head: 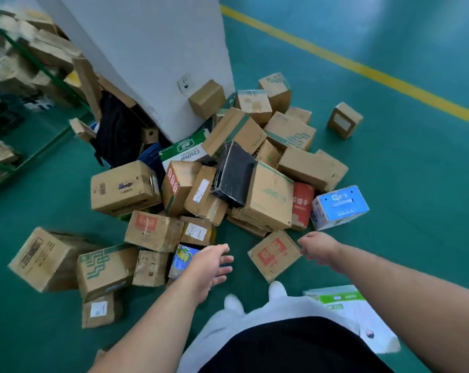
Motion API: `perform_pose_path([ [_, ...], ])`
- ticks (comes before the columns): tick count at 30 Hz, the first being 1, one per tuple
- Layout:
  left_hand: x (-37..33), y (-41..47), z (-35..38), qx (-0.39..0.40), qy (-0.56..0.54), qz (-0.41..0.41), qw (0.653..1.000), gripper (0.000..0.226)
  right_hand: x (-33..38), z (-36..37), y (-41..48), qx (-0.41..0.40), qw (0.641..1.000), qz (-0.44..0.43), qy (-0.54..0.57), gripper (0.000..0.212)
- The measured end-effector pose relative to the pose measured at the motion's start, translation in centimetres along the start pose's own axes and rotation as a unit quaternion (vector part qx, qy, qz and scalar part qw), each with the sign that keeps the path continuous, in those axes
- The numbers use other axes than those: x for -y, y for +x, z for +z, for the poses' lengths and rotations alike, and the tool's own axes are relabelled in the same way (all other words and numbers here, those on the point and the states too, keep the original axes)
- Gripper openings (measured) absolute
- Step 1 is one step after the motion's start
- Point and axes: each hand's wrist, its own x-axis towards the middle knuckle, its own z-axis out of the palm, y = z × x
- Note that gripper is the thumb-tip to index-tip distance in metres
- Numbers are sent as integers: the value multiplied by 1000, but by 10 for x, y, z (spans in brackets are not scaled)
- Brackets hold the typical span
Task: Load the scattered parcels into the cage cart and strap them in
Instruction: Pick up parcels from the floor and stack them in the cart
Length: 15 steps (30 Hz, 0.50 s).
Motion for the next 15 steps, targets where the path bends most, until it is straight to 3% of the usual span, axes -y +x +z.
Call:
perform_pose_path([
  [9,-41,118,15,-31,32,-66,997,21,10,24,57,23,991,79,104,21],
  [15,-70,231,17,31,148,-114,982,22,31,46,93,22,979,147,136,22],
])
